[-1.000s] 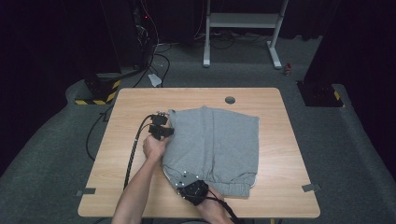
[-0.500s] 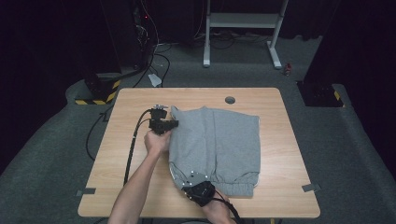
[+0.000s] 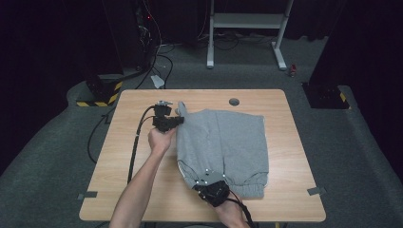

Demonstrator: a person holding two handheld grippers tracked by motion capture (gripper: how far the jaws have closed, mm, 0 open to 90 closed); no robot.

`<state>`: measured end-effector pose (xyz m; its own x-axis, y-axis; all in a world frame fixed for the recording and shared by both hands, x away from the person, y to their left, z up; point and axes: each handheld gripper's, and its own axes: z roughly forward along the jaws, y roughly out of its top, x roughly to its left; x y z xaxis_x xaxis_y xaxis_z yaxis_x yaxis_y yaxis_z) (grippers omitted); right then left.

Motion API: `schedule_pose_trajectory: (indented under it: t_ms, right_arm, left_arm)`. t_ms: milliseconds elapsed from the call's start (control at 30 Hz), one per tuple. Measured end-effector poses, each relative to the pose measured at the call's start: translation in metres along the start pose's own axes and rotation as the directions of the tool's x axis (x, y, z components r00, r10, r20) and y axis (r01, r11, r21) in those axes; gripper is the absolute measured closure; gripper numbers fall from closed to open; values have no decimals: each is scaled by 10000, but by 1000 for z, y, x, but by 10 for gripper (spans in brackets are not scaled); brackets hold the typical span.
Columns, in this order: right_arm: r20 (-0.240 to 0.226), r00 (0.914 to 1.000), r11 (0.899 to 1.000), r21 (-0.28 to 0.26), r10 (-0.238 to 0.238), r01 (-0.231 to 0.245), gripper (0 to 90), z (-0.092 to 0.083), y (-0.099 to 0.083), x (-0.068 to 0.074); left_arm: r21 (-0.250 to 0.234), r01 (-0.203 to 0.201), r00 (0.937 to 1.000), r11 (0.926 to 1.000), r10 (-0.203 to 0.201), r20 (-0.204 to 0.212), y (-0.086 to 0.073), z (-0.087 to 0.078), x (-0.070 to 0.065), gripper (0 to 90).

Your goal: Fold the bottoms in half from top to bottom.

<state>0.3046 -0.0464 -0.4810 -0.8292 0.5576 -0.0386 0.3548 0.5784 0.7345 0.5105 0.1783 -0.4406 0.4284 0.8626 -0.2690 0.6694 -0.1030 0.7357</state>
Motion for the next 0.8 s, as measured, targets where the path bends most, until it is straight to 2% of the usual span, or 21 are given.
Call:
schedule_pose_trajectory:
  t_ms: [133, 233, 267, 300, 333, 367, 400, 467, 567, 667, 767, 800]
  right_arm:
    - [-90, 9999, 10000, 14, -80, 80, 832, 2, 5, 0]
    - [-155, 9993, 9994, 34, -345, 346, 832, 4, 10, 3]
    - [-362, 9986, 9993, 34, -379, 381, 832, 5, 16, 5]
    - [-362, 9986, 9993, 34, -379, 381, 832, 5, 16, 5]
    - [-564, 9975, 9991, -20, -432, 431, 833, 6, 23, 7]
    - [-564, 9975, 9991, -20, -432, 431, 833, 6, 23, 7]
    - [-790, 9957, 9988, -137, -482, 473, 832, 8, 31, 10]
    - [-877, 9945, 9982, -213, -578, 562, 833, 9, 35, 12]
    - [-1159, 9905, 9965, -456, -745, 696, 833, 10, 46, 20]
    - [-1388, 9878, 9958, -675, -707, 618, 832, 11, 51, 23]
    - [-1376, 9893, 9966, -714, -495, 399, 832, 9, 50, 21]
    - [-1282, 9913, 9971, -736, -308, 215, 831, 7, 46, 16]
  left_arm:
    - [-86, 85, 9998, 9999, -86, -180, 1, -9, 7, 852]
    - [-251, 225, 9994, 9994, -232, -259, -1, -20, 14, 852]
    - [-298, 307, 9991, 9991, -315, -292, -2, -24, 17, 853]
    - [-308, 312, 9986, 9990, -324, -408, -2, -28, 20, 853]
    - [-382, 316, 9981, 9988, -335, -515, -3, -33, 23, 853]
    - [-469, 367, 9976, 9982, -393, -562, -3, -39, 27, 853]
    - [-560, 477, 9967, 9973, -512, -624, -4, -45, 32, 853]
    - [-760, 796, 9944, 9939, -845, -638, -6, -58, 39, 853]
    - [-908, 873, 9924, 9920, -945, -785, -7, -76, 46, 853]
    - [-893, 772, 9933, 9930, -844, -796, -4, -83, 47, 852]
    - [-982, 566, 9957, 9936, -634, -677, 1, -80, 39, 852]
    - [-970, 453, 9967, 9943, -515, -624, 3, -77, 35, 851]
